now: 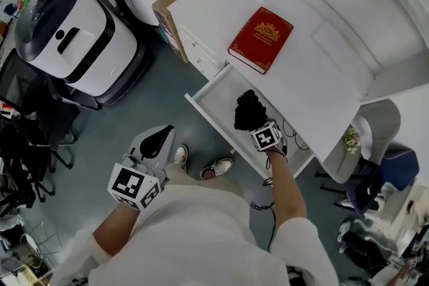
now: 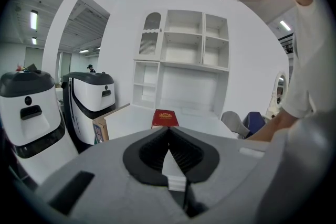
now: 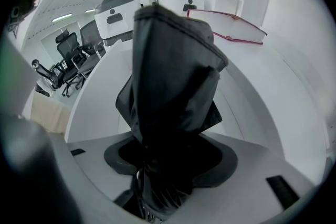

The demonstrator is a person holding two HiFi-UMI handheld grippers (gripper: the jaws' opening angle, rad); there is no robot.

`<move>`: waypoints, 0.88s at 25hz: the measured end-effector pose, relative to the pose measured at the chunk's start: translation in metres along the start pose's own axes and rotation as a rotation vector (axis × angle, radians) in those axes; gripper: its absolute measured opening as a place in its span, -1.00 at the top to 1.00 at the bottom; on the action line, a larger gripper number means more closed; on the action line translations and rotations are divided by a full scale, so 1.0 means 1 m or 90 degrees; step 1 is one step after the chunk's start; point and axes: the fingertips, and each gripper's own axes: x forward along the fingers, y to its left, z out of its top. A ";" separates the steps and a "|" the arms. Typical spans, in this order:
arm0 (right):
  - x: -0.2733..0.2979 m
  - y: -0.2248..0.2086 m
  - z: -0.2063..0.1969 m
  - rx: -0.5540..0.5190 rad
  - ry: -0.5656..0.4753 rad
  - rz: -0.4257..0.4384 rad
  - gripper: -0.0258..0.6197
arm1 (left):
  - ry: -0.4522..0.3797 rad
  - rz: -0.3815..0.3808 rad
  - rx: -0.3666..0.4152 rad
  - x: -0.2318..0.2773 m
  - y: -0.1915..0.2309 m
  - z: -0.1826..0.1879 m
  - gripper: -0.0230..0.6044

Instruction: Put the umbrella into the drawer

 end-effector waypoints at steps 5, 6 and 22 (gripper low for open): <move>0.011 -0.010 0.008 0.001 0.004 -0.011 0.16 | 0.009 -0.004 0.012 0.002 0.000 -0.002 0.88; 0.012 -0.012 0.007 0.000 0.006 -0.011 0.15 | 0.008 -0.004 0.011 0.003 -0.001 -0.002 0.88; 0.041 -0.010 -0.032 0.053 0.056 -0.035 0.10 | 0.021 -0.005 0.006 0.005 0.001 -0.008 0.88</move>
